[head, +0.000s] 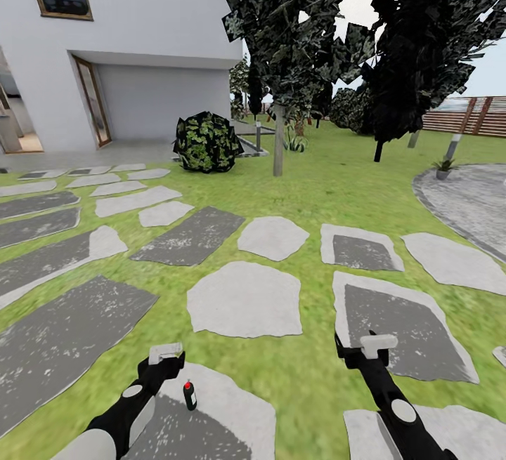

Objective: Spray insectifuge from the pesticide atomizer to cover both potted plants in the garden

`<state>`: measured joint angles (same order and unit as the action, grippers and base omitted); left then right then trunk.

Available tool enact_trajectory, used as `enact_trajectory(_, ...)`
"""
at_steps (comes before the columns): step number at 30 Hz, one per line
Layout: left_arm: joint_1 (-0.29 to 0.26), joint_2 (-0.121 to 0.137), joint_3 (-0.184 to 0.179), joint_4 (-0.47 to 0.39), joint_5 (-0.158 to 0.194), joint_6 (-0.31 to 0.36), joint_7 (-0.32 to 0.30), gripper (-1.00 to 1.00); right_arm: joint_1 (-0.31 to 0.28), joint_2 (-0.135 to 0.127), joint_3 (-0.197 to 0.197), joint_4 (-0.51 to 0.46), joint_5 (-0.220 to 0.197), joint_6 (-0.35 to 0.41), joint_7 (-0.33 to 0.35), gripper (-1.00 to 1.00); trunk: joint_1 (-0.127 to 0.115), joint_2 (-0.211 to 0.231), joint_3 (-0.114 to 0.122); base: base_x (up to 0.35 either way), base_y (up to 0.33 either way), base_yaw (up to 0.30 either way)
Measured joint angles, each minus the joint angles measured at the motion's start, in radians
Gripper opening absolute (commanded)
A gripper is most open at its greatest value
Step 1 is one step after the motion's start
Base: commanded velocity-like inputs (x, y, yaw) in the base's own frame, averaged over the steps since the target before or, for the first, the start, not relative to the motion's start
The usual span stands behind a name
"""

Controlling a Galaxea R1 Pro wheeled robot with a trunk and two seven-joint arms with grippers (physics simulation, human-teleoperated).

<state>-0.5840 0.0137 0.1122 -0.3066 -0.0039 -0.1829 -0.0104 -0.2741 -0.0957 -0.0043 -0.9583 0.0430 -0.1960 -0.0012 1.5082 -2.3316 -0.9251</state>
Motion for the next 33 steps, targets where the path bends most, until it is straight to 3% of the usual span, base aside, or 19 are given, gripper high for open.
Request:
enact_trajectory(18,0.003,0.01,0.001,-0.004,0.0,-0.027,-0.005,1.0,0.002,-0.001,0.004,0.009,0.004,0.0,0.0,1.0,0.0,0.0,-0.001,0.0,-0.065,0.0)
enact_trajectory(33,0.0,0.011,0.014,-0.004,0.001,-0.019,0.001,1.0,0.002,0.004,0.003,0.006,0.003,0.001,-0.002,1.0,0.057,-0.105,-0.067,0.0,0.0,0.0)
